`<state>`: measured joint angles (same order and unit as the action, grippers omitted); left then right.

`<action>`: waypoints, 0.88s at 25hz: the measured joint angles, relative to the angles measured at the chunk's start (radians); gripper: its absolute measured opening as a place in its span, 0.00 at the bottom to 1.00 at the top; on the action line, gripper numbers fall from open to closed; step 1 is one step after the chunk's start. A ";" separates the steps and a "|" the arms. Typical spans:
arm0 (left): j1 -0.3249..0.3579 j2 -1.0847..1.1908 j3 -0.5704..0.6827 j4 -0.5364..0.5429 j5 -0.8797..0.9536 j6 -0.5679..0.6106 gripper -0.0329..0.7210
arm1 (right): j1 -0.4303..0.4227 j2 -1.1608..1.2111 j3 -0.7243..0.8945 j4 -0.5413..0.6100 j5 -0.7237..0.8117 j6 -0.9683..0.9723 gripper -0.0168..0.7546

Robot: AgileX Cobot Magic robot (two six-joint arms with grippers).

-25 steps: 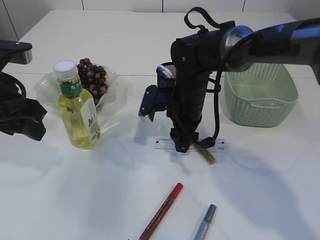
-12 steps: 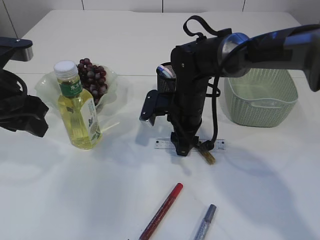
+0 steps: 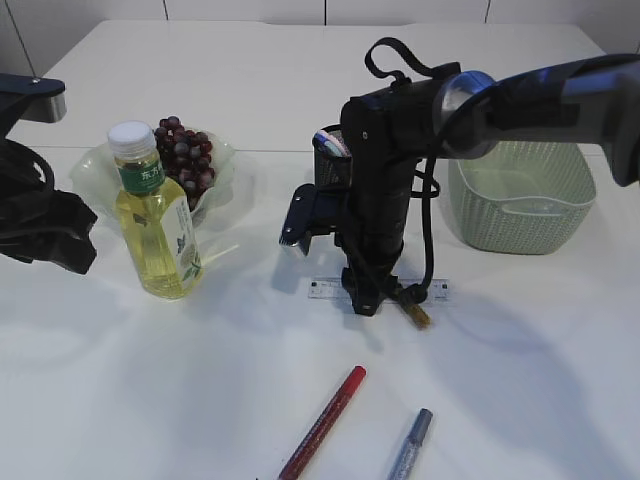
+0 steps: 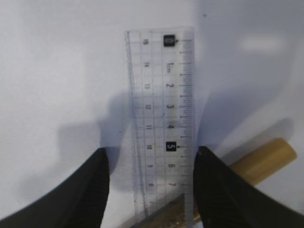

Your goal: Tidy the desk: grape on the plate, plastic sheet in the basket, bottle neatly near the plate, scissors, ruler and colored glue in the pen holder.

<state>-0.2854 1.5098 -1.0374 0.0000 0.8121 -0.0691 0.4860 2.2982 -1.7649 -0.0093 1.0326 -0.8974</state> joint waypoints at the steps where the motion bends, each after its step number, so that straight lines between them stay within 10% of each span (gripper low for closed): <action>1: 0.000 0.000 0.000 0.000 0.000 0.000 0.62 | 0.000 0.002 0.000 0.000 0.000 0.002 0.60; 22: 0.000 0.000 0.000 0.000 0.000 0.000 0.62 | 0.000 0.006 -0.019 -0.021 0.000 0.009 0.38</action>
<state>-0.2854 1.5098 -1.0374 0.0000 0.8121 -0.0691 0.4860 2.3045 -1.7844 -0.0306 1.0322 -0.8883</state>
